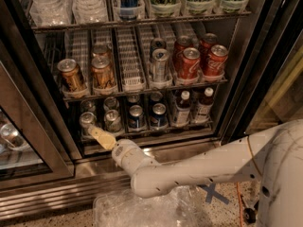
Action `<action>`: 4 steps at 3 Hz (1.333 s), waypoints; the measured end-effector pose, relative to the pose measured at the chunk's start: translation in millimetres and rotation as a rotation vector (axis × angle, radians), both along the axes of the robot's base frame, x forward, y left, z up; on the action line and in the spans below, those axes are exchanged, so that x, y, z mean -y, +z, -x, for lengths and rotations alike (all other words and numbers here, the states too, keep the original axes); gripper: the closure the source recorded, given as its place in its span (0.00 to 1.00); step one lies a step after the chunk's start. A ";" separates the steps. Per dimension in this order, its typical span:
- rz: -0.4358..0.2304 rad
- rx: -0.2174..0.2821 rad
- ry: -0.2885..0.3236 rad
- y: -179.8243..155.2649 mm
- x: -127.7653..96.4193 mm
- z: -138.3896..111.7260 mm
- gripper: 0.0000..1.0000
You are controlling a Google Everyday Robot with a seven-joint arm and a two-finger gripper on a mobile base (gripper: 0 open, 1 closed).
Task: Pick 7up can from bottom shelf of fridge
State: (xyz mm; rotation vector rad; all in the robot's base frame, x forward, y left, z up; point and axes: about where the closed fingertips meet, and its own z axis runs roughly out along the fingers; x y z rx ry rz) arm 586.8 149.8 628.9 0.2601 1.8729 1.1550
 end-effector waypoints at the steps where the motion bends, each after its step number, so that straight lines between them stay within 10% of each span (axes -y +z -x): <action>1: 0.058 0.041 -0.042 -1.2 -2.6 -3.1 0.00; 3: 0.272 0.193 -0.148 -17.6 -23.4 20.1 0.00; 4: 0.224 0.281 -0.263 -10.6 5.0 17.0 0.00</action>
Offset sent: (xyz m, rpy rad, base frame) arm 0.0074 -0.0229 0.0225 -0.3263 -0.3593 -0.4417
